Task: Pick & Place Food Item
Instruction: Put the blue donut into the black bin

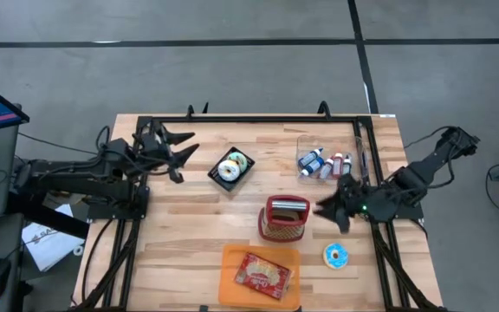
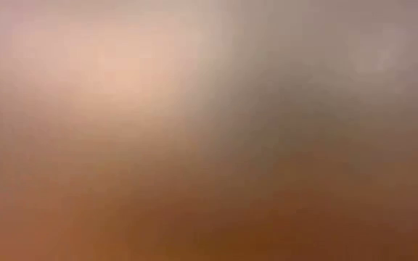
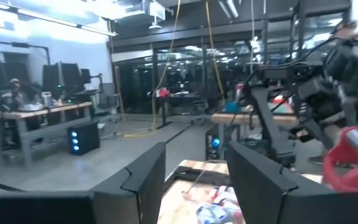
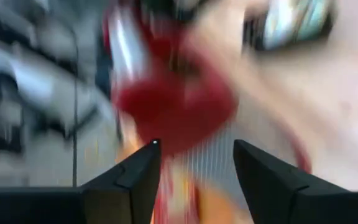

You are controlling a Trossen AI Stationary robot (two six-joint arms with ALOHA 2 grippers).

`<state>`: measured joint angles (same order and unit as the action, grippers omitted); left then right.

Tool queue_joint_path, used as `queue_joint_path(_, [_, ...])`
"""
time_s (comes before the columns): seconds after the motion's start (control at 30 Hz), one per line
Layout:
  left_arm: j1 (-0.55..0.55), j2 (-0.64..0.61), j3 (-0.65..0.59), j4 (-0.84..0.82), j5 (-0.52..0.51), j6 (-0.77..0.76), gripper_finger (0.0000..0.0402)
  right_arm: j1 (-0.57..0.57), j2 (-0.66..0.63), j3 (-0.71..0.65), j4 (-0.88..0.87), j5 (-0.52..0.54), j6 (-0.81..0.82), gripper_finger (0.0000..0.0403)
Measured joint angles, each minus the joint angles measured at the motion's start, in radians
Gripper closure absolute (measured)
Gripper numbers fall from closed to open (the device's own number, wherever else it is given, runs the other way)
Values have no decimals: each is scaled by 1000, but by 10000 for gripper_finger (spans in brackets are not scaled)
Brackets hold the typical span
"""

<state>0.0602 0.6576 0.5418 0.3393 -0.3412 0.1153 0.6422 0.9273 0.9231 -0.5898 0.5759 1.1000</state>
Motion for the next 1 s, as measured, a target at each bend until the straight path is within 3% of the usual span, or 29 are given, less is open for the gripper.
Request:
queue_joint_path(0.13, [-24,2,17,-3,-14,-43,238,43,74,123,-265,-235,100,219])
queue_joint_path(0.27, [-28,12,28,-7,-26,-45,238,111,142,225,-508,-360,211,216])
queue_joint_path(0.53, [-28,20,32,-5,-25,-46,238,236,302,207,-626,-519,334,188])
queue_joint_path(0.73, [-28,30,31,0,-26,-74,238,242,387,149,-568,-471,445,130])
queue_joint_path(1.0, [-57,40,31,-7,-25,-121,238,287,402,-84,-296,-477,659,87])
